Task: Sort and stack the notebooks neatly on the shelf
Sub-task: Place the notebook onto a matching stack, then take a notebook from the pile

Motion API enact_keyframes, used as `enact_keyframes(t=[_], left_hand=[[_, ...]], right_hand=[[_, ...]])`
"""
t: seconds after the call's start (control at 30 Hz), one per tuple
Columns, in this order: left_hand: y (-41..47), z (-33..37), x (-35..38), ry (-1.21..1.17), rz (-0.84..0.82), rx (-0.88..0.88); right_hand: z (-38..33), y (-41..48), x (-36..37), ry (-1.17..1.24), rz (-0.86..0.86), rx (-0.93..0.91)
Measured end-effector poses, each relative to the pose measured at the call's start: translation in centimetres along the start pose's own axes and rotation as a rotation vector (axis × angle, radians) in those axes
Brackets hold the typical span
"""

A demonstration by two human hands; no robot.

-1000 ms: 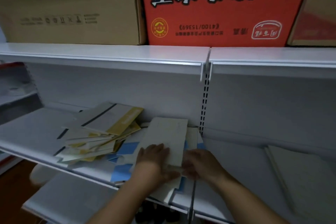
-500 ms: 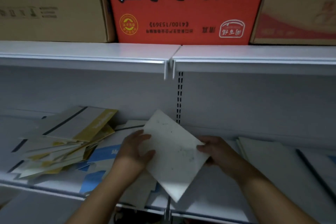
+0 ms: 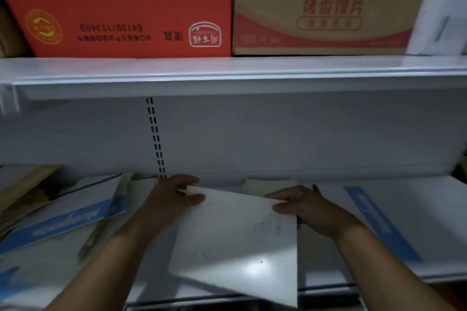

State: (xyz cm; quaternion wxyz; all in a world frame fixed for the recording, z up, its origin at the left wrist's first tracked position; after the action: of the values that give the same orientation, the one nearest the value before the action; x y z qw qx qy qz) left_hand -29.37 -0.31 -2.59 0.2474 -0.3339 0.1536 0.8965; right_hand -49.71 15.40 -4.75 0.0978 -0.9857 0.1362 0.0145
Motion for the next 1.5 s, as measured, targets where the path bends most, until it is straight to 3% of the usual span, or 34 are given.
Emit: enact_keyframes(t=[0.1,0.17,0.23,0.37,0.47,0.53,0.63,0.83,0.97,1.17,1.33,1.5], left_hand=[[-0.2,-1.5,3.1,-0.191,0.010,-0.209],[-1.1,-1.3,6.4,-0.047,-0.078,-0.247],[-2.0,-0.2,9.8,0.142,-0.207,-0.204],[-3.2,2.5,14.9,0.253,-0.501,-0.113],[-3.0,3.9,16.0,0.462,-0.544,-0.004],[-3.3,4.6,16.4,0.659,-0.543,0.057],[-3.9,5.2,16.8,0.846,-0.509,0.098],[-4.0,5.6,16.1,0.868,-0.465,0.130],[-3.8,4.8,10.4,0.649,-0.291,0.108],[-4.0,-1.7,-4.1,0.580,0.130,0.014],[-5.4,-10.5,-11.7,0.624,0.107,-0.198],[-6.4,-14.0,-12.3,0.608,0.077,-0.259]], right_hand=[[1.7,-1.5,-4.7,0.177,0.196,0.007],[3.4,-2.5,-6.9,0.283,0.287,0.042],[5.3,-2.9,-8.0,0.380,0.320,0.089],[7.9,-3.2,-8.9,0.460,0.407,0.149],[8.2,-3.0,-8.6,0.478,0.390,0.147],[8.0,-3.0,-8.7,0.292,0.392,0.141],[7.1,-2.6,-9.4,-0.351,0.399,0.106],[5.7,-2.1,-8.8,-0.826,0.375,0.218],[1.1,-0.7,-4.4,-0.779,0.441,-0.051],[-1.4,4.5,10.0,-0.639,0.125,-0.218],[-2.0,7.2,20.7,-0.449,-0.041,-0.184],[0.0,8.2,28.7,-0.265,-0.193,0.014]])
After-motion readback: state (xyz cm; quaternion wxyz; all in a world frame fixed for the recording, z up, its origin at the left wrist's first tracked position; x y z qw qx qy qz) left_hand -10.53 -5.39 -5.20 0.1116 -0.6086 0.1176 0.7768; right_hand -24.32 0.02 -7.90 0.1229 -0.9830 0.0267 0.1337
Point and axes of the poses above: each hand's wrist, its own y-axis towards the middle knuckle, its own x-axis out of the palm, z = x × y, the point moved 9 cm from there along y, towards the middle knuckle, and after that the axes turned 14 degrees about y, right-handed, at the moved point
